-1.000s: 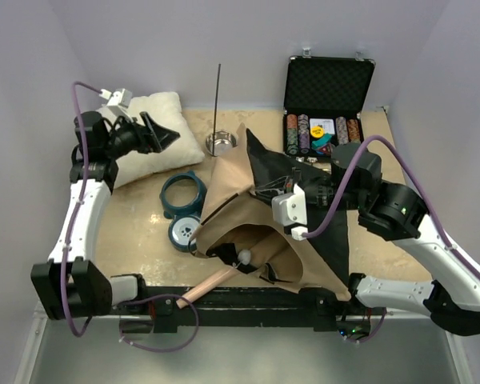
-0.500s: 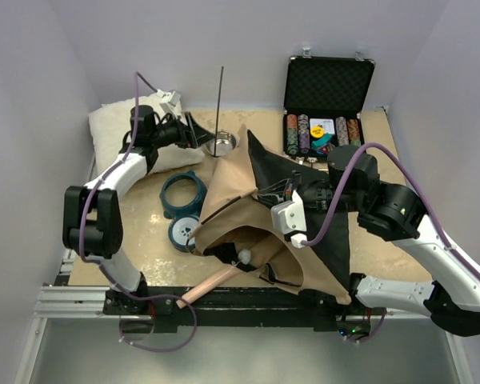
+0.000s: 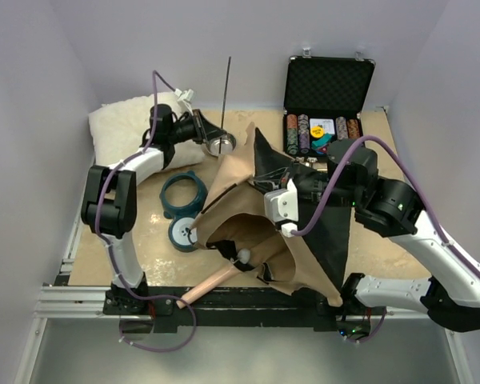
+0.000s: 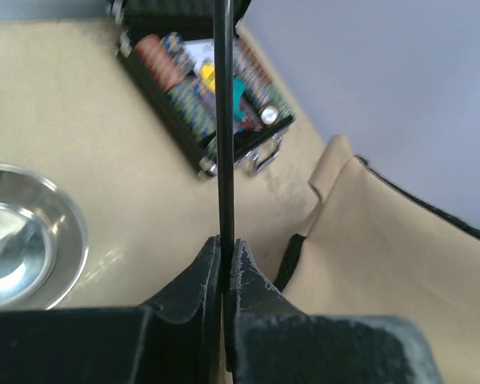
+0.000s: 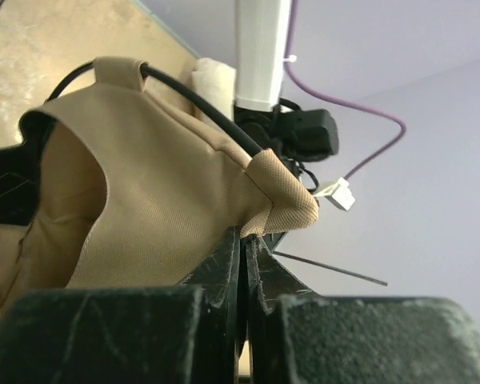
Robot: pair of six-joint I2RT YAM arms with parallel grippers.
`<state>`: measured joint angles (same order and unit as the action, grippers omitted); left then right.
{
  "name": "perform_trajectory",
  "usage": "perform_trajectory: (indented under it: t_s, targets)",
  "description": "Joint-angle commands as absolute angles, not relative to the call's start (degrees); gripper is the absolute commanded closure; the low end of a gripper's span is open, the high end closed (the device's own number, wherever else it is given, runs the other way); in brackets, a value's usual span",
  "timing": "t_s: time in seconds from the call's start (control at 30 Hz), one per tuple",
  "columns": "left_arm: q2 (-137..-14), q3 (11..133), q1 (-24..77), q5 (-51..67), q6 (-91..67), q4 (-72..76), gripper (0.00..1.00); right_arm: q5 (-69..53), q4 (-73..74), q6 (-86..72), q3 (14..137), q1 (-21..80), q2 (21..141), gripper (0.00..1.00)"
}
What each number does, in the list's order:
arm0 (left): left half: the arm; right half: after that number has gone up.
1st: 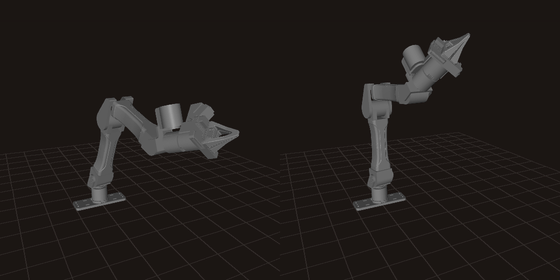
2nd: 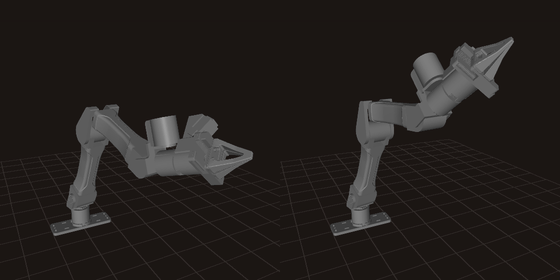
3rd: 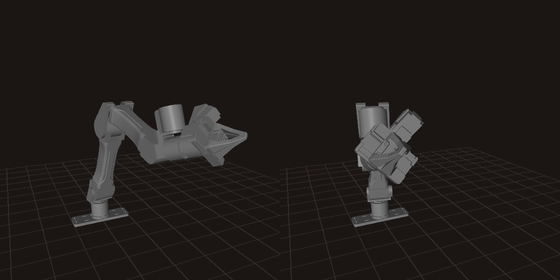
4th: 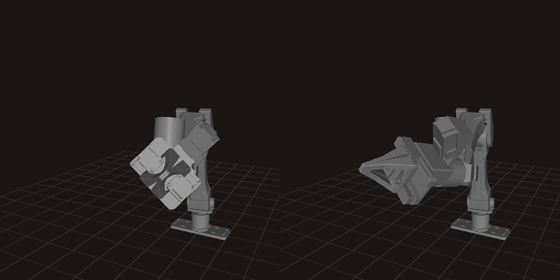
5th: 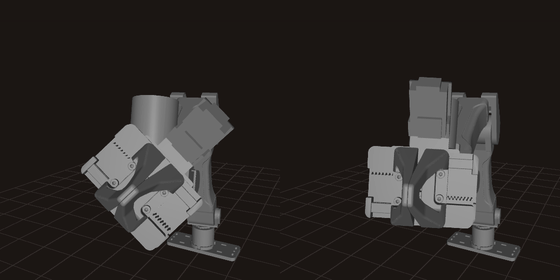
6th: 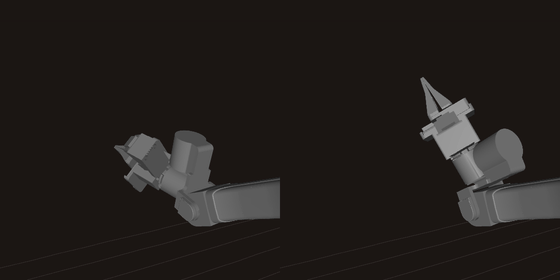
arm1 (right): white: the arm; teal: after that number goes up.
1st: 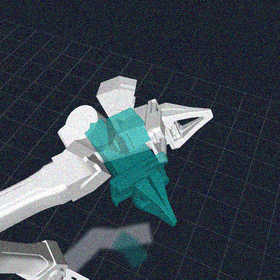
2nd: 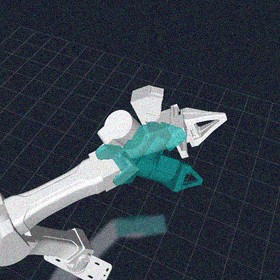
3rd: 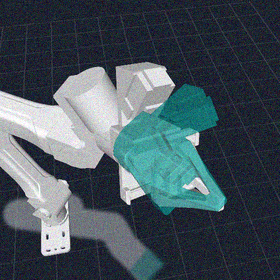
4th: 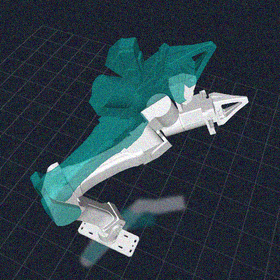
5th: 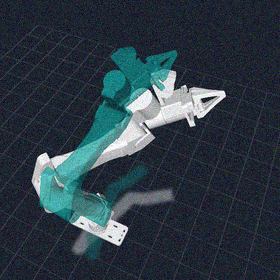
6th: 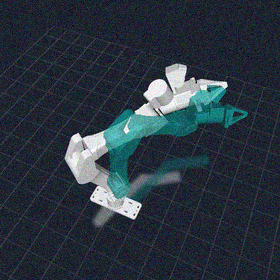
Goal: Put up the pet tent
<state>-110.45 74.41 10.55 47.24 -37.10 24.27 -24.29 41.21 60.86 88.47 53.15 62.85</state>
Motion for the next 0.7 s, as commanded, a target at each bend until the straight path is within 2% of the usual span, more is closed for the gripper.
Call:
perform_trajectory:
  t_s: [0.0,0.17,0.23,0.27,0.33,0.37,0.4,0.43,0.5,0.6,0.67]
  targets:
    - [-103.1,71.0,8.4,54.2,-48.2,49.1,1.00,-16.9,41.3,58.4,93.2,53.3,64.7,1.00]
    - [-94.3,64.8,6.9,52.7,-49.2,59.8,1.00,-11.4,41.3,62.0,98.2,53.3,66.3,1.00]
    - [-91.6,62.6,6.1,50.5,-48.5,61.7,1.00,-6.2,41.5,64.9,97.4,53.3,66.2,0.95]
    - [-90.8,61.8,5.5,49.8,-48.5,62.8,1.00,-3.9,41.0,65.6,96.5,53.3,65.7,0.90]
    - [-89.4,60.9,4.6,49.1,-48.4,64.0,1.00,-0.9,41.2,67.2,95.2,52.7,64.4,0.70]
    - [-88.9,60.5,4.2,49.2,-48.5,64.4,1.00,-0.2,41.6,67.2,94.3,52.5,63.6,0.50]
    - [-88.1,59.6,4.0,49.4,-48.1,64.9,1.00,1.1,42.4,66.9,93.4,52.4,62.6,0.37]
    - [-87.3,58.7,3.9,49.9,-47.1,65.4,1.00,1.8,44.5,66.4,92.6,52.3,61.8,0.25]
    - [-85.1,56.1,4.0,51.1,-46.1,66.2,1.00,2.0,48.8,63.7,90.3,52.3,59.3,0.10]
    - [-82.5,52.3,3.9,52.3,-44.3,67.0,1.00,-3.6,57.5,56.5,88.6,52.3,54.4,0.01]
    - [-81.0,50.4,3.9,52.7,-42.7,66.7,1.00,-9.7,61.8,51.3,89.5,52.3,52.0,0.01]
